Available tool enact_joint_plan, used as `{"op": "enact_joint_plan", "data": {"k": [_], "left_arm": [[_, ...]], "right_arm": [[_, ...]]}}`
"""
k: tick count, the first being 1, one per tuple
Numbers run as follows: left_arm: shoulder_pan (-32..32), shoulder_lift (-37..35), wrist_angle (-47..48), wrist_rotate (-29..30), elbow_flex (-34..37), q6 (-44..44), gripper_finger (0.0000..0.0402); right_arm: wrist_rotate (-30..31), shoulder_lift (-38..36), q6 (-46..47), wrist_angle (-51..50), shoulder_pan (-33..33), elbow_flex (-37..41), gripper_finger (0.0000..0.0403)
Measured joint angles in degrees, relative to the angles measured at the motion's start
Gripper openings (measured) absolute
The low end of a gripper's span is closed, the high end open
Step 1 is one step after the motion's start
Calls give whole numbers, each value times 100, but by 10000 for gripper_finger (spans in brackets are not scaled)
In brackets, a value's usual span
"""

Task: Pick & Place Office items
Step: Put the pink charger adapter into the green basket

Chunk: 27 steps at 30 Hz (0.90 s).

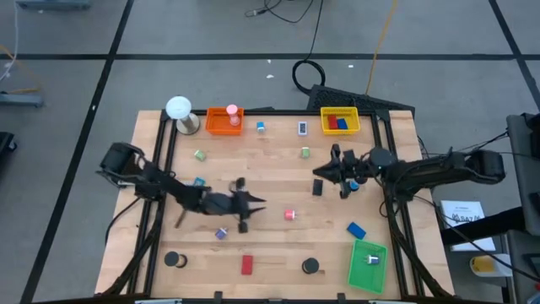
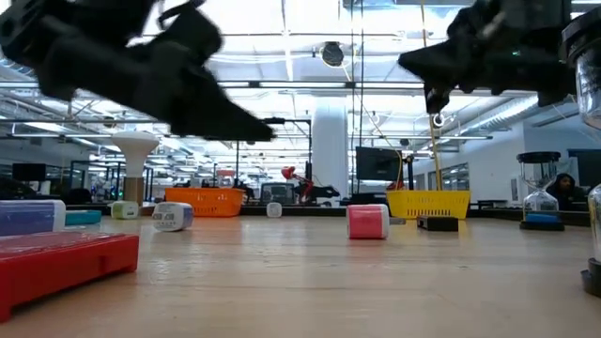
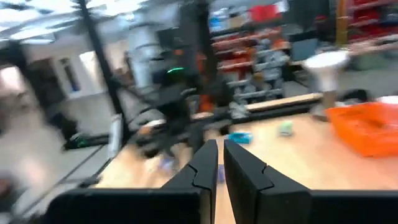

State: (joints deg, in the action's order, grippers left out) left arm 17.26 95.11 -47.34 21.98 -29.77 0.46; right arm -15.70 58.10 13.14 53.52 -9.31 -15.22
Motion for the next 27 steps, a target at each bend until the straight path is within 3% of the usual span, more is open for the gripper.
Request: {"op": "enact_joint_plan", "data": {"k": [6, 11, 16, 19, 27], "left_arm": [[-136, -501, -1883, 11, 1481, -4, 57], [-325, -516, -2797, 65, 2223, 0, 35], [-481, -516, -3014, 64, 2403, -2, 23], [-512, -518, -3035, 63, 2367, -2, 15], [-509, -516, -3032, 61, 2362, -7, 3]], "right_arm": [[46, 360, -227, 650, 557, -73, 18], [590, 475, -296, 116, 701, -471, 13], [1898, 472, -466, -1919, 977, -1177, 2], [2493, 529, -401, -2463, 1189, -1474, 1], [2640, 824, -443, -2647, 1546, -1793, 1]]}}
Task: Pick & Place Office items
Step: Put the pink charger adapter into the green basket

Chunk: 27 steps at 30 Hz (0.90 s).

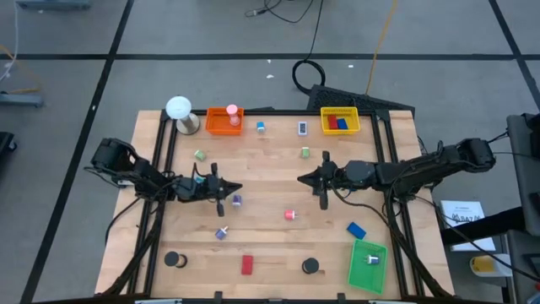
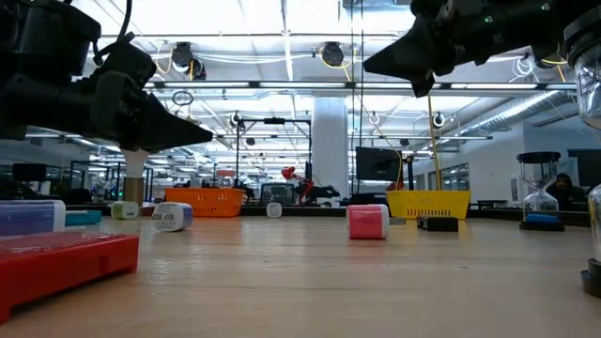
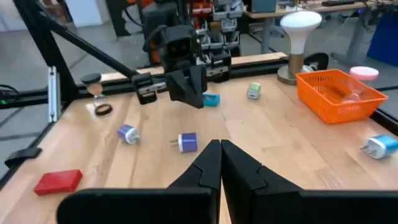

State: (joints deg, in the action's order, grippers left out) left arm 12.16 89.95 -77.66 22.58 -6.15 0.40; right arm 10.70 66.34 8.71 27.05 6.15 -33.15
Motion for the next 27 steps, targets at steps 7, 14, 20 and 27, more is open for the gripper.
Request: {"op": "enact_joint_plan", "data": {"k": [7, 14, 20, 27], "left_arm": [[0, 0, 5, 0, 0, -21, 31], [0, 0, 6, 0, -2, -21, 46], [0, 0, 6, 0, -2, -20, 37], [0, 0, 6, 0, -2, -17, 42]], "right_arm": [[732, 383, 73, -793, 121, -522, 1], [721, 684, 120, -924, 149, -792, 0], [726, 896, 283, -1283, 147, -1031, 0], [746, 1179, 483, -1705, 147, -1331, 0]]}}
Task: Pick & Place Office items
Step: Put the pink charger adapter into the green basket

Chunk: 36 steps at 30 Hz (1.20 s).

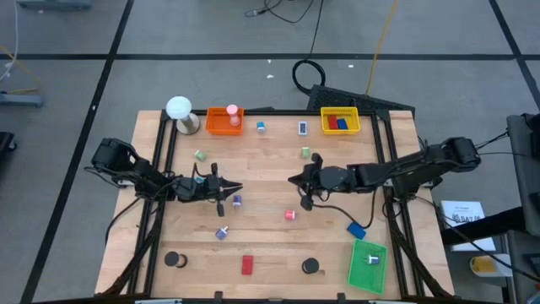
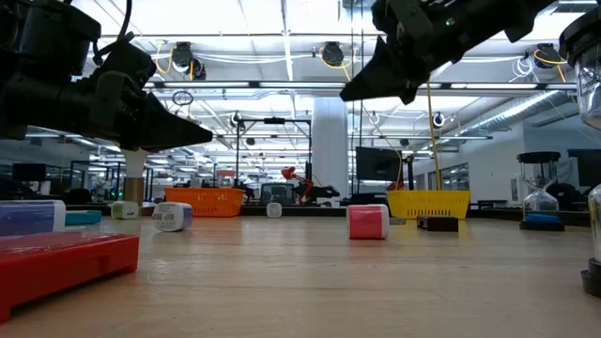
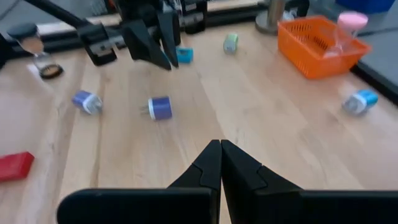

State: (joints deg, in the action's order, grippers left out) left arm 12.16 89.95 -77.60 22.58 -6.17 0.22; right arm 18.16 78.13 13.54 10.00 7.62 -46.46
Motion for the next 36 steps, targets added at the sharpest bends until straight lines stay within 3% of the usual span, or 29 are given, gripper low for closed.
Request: {"op": "enact_joint_plan", "data": {"k": [16, 21, 26, 36], "left_arm": [[0, 0, 2, -1, -2, 1, 39], [0, 0, 2, 1, -2, 1, 46], [0, 0, 2, -1, -2, 1, 39], [0, 0, 1, 0, -2, 1, 45]], "right_arm": [[279, 719, 908, -2685, 322, -1159, 3], [246, 1025, 1040, -3122, 499, -1559, 11], [-222, 1182, 1052, -3158, 624, -1693, 52], [-212, 1663, 1038, -3082, 702, -1705, 169]]}}
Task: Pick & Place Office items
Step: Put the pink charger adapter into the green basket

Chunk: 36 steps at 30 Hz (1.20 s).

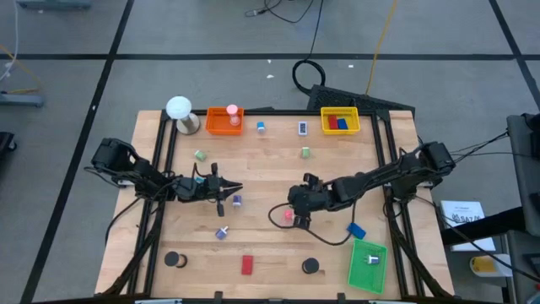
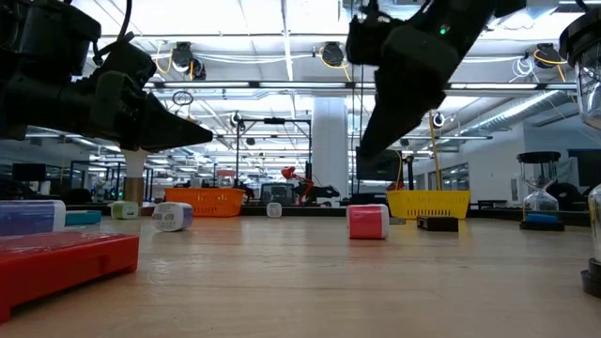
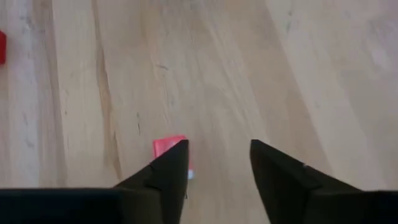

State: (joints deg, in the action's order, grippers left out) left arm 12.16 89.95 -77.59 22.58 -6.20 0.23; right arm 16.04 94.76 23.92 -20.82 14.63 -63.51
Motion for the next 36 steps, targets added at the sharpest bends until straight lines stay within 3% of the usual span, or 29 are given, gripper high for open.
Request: {"op": "enact_joint_plan", "data": {"k": [9, 17, 27, 36], "left_arm": [[0, 0, -1, 1, 0, 0, 36], [0, 0, -1, 0, 0, 0, 45], [0, 2, 1, 0, 0, 0, 35], [0, 2, -1, -1, 0, 0, 46]], "right_arm": [[-586, 387, 9, 149, 2, 7, 253], [-618, 441, -5, 332, 2, 7, 273], [-1021, 1022, -364, 563, -7, 21, 240], [-1061, 885, -78, 402, -37, 13, 146]]}}
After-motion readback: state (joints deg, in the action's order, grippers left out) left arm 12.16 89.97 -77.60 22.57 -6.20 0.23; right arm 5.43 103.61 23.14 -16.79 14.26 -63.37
